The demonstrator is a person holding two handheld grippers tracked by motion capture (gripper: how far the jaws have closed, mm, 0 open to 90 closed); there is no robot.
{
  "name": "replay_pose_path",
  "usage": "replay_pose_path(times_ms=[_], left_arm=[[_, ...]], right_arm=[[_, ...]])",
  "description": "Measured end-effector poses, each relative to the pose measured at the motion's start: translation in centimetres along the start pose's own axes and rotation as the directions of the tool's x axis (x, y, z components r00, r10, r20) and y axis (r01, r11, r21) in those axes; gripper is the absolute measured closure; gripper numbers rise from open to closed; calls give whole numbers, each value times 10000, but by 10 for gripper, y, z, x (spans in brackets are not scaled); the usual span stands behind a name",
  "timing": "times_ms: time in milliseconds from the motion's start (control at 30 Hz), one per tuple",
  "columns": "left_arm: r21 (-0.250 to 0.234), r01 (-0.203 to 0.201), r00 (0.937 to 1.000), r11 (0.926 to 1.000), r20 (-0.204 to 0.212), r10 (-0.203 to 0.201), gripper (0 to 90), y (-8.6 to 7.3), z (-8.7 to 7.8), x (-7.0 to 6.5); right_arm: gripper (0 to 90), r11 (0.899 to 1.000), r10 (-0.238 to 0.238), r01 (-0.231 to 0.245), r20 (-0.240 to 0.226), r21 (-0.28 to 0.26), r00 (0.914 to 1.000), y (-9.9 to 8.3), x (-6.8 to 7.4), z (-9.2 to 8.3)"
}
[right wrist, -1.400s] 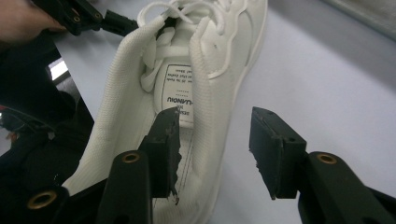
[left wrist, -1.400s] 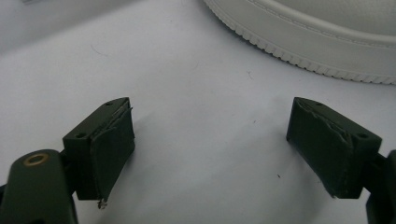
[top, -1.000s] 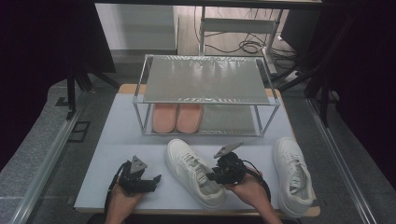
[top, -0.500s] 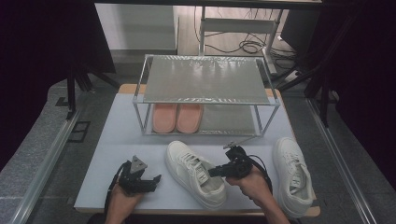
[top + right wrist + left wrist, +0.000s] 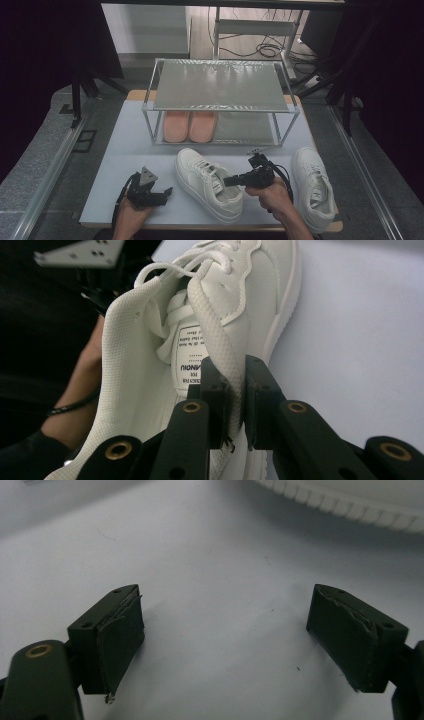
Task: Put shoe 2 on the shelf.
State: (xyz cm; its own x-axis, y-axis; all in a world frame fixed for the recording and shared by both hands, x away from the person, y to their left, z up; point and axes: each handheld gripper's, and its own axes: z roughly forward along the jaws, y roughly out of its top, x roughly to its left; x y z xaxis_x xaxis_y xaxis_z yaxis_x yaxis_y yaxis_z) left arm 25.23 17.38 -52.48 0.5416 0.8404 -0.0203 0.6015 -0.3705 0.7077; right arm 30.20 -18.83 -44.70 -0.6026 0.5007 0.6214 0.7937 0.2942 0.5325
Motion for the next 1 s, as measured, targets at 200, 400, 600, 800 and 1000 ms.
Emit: replay_pose_path(times_ms=[200, 400, 600, 800, 1000], left_arm=[[0, -42, 10000, 10000, -5, 42, 153, 0, 0, 0], [33, -73, 10000, 10000, -14, 73, 153, 0, 0, 0], [34, -71, 10000, 10000, -9, 71, 153, 0, 0, 1], [46, -79, 10000, 10000, -3, 79, 153, 0, 0, 1], [45, -83, 10000, 10000, 22, 83, 153, 0, 0, 1]], right_arm=[[815, 9988, -9, -21, -628, -487, 9980, 5, 7, -8], [814, 9952, -89, -27, -1178, -979, 9930, 12, 14, -18], [813, 9897, -116, -117, -1609, -1429, 9869, 20, 20, -29], [813, 9810, -89, -297, -1974, -1915, 9803, 30, 25, -39], [814, 9701, -78, -478, -2276, -2380, 9737, 39, 30, -52]])
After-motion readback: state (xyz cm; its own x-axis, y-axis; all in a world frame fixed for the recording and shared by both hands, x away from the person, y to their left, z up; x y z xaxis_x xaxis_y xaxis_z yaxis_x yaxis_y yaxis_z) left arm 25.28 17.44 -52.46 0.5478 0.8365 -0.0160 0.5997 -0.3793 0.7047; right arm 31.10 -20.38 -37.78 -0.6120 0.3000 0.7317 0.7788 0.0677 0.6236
